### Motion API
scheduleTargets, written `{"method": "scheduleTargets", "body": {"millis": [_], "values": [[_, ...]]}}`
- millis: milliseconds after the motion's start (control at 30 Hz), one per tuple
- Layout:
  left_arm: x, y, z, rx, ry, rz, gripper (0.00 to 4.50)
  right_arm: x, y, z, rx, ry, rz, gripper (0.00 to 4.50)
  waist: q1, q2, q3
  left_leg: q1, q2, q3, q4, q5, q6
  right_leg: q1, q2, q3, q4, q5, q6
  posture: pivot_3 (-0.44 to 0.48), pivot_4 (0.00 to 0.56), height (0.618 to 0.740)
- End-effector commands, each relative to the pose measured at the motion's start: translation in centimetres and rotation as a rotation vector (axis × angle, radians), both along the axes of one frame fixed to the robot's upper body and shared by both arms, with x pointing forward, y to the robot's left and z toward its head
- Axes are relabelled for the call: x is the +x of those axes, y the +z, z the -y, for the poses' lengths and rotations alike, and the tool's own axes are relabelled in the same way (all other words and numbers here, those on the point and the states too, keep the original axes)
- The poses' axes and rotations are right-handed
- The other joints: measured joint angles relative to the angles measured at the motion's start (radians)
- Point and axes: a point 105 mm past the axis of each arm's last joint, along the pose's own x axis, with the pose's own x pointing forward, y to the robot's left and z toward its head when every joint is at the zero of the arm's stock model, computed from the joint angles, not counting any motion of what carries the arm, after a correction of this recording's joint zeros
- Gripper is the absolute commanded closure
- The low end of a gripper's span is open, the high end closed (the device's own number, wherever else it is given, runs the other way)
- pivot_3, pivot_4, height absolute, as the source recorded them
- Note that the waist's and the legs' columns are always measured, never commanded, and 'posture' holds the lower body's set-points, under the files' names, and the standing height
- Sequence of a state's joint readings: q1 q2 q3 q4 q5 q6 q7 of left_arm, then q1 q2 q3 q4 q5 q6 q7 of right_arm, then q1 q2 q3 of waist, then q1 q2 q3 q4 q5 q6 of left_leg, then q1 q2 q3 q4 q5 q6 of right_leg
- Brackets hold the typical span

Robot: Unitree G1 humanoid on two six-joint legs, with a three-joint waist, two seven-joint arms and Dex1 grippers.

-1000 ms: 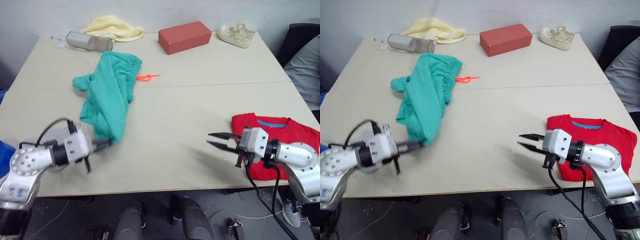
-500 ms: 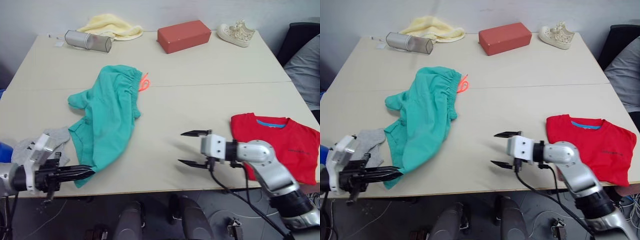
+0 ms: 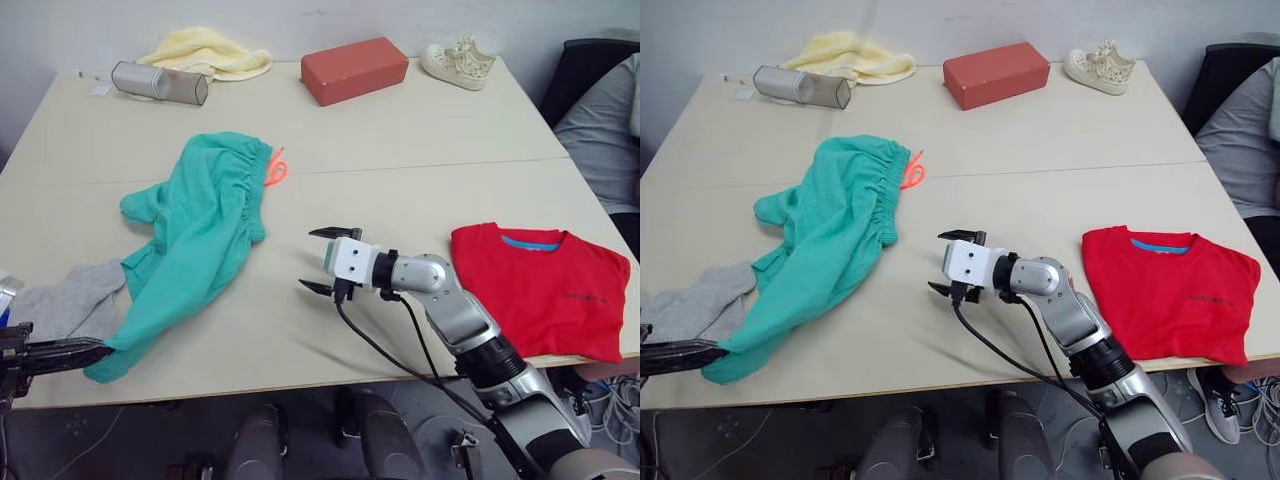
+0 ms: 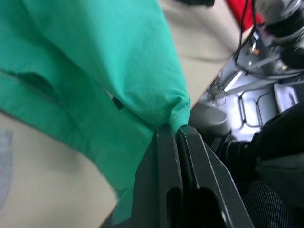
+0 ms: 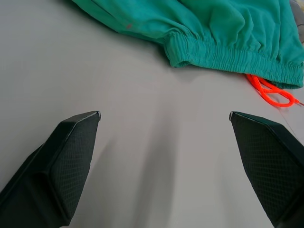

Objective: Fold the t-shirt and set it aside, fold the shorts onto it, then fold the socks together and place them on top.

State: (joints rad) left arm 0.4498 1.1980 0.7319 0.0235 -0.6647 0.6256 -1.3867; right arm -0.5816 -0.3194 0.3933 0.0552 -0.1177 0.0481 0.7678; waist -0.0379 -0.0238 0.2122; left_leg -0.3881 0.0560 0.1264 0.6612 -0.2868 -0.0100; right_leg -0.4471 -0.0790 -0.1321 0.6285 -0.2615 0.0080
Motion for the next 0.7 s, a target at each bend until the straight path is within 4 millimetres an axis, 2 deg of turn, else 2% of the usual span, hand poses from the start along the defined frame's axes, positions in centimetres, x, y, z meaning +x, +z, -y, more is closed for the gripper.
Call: {"method": "scheduleTargets", "body": {"millis": [33, 133, 200, 300, 367, 467, 533, 567, 700], "values": [[0.4, -0.4, -0.8, 0.136, -0.063, 0.187, 4.50, -1.3, 1.3, -1.4, 0.046, 0.074, 0.026, 0.03, -0.002, -0.001, -0.001, 0.000, 0.002, 0.000, -0.001, -0.002, 0.003, 0.000, 0.000, 0.000, 0.000, 0.000, -0.002, 0.000, 0.150, 0.740], [1.1, -0.9, 1.2, 0.088, -0.077, 0.245, 3.89, -2.8, 1.0, 0.1, 0.058, 0.125, -0.001, 0.00, 0.009, -0.003, -0.002, 0.000, 0.005, 0.000, -0.001, -0.003, 0.002, 0.000, 0.002, -0.001, 0.000, 0.000, -0.004, 0.000, 0.150, 0.740], [1.0, -1.7, 2.4, 0.086, -0.100, 0.226, 3.32, -3.9, 0.5, 1.4, 0.060, 0.162, -0.033, 0.00, 0.015, -0.004, -0.003, 0.000, 0.004, -0.001, -0.001, -0.003, 0.003, 0.000, 0.002, -0.001, 0.000, 0.000, -0.003, 0.000, 0.150, 0.740], [1.3, -1.7, 3.2, 0.057, -0.083, 0.230, 2.37, -5.1, 0.3, 2.7, 0.075, 0.198, -0.074, 0.00, 0.013, -0.006, -0.004, 0.000, 0.004, 0.000, 0.000, -0.005, 0.006, 0.001, 0.001, -0.001, -0.001, 0.001, -0.002, 0.000, 0.150, 0.740], [2.1, -0.7, 3.5, 0.037, -0.055, 0.271, 1.80, -5.6, 0.6, 3.6, 0.121, 0.195, -0.123, 0.00, 0.011, -0.006, -0.004, 0.000, 0.004, 0.000, 0.001, -0.005, 0.006, 0.001, 0.001, -0.001, -0.001, 0.001, -0.002, 0.000, 0.150, 0.740], [3.9, 1.9, 4.6, -0.049, -0.026, 0.349, 0.81, -6.4, 0.8, 4.9, 0.139, 0.204, -0.153, 0.00, 0.011, -0.006, -0.003, 0.001, 0.006, 0.000, 0.001, -0.003, 0.005, 0.001, 0.003, -0.001, 0.000, 0.001, -0.004, 0.000, 0.150, 0.740], [4.9, 3.6, 6.2, -0.145, -0.049, 0.376, 0.16, -7.1, 1.0, 5.7, 0.143, 0.218, -0.139, 0.00, 0.012, -0.006, -0.003, 0.001, 0.006, -0.001, 0.001, -0.003, 0.003, 0.001, 0.004, -0.001, 0.000, 0.001, -0.004, 0.000, 0.150, 0.740], [5.2, 4.1, 6.8, -0.173, -0.062, 0.383, 0.03, -7.3, 1.1, 6.0, 0.146, 0.224, -0.127, 0.00, 0.014, -0.006, -0.003, 0.001, 0.006, -0.001, 0.001, -0.003, 0.003, 0.001, 0.004, -0.001, 0.000, 0.001, -0.004, 0.000, 0.150, 0.740], [7.4, 5.1, 8.9, -0.226, -0.079, 0.413, 0.03, -8.6, 1.9, 7.1, 0.186, 0.270, -0.166, 0.00, 0.015, -0.006, -0.003, 0.001, 0.005, -0.001, 0.001, -0.003, 0.003, 0.002, 0.004, 0.000, 0.000, 0.001, -0.003, 0.000, 0.150, 0.740]]}}
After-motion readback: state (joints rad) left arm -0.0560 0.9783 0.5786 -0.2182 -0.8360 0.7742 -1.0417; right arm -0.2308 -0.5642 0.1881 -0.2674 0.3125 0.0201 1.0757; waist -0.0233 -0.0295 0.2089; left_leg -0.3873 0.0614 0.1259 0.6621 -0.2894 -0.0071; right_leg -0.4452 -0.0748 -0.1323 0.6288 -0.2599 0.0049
